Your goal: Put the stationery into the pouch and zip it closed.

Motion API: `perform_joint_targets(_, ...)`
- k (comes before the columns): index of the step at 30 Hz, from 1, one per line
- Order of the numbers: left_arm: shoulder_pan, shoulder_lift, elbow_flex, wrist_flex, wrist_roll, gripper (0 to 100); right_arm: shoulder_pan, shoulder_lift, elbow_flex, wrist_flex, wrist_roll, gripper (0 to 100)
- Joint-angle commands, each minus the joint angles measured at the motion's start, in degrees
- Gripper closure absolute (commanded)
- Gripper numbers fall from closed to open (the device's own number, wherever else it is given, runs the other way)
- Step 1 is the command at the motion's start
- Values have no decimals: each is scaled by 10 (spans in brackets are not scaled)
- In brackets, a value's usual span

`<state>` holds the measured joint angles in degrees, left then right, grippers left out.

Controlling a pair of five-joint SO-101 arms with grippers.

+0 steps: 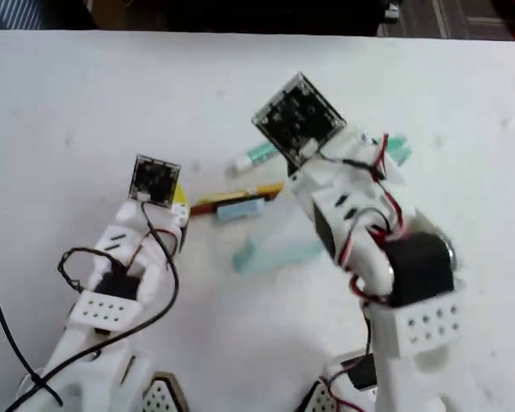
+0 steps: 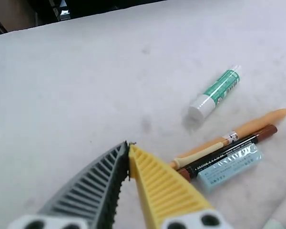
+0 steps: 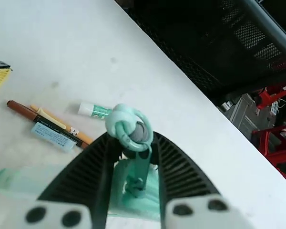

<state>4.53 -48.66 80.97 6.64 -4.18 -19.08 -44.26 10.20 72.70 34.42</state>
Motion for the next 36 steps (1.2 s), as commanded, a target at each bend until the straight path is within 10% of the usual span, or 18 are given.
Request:
perform_joint_targets(1,7,-3,-3,-11,-4,976,-2,-47,32,7,-4,981)
perform_joint_targets(17,7,-3,-6,0,-4,976,-14,-88,52,7,-5,981)
perform_joint_targets(36,73,-343,-335,641,-201,792,-51,-87,52,-29,-53,981)
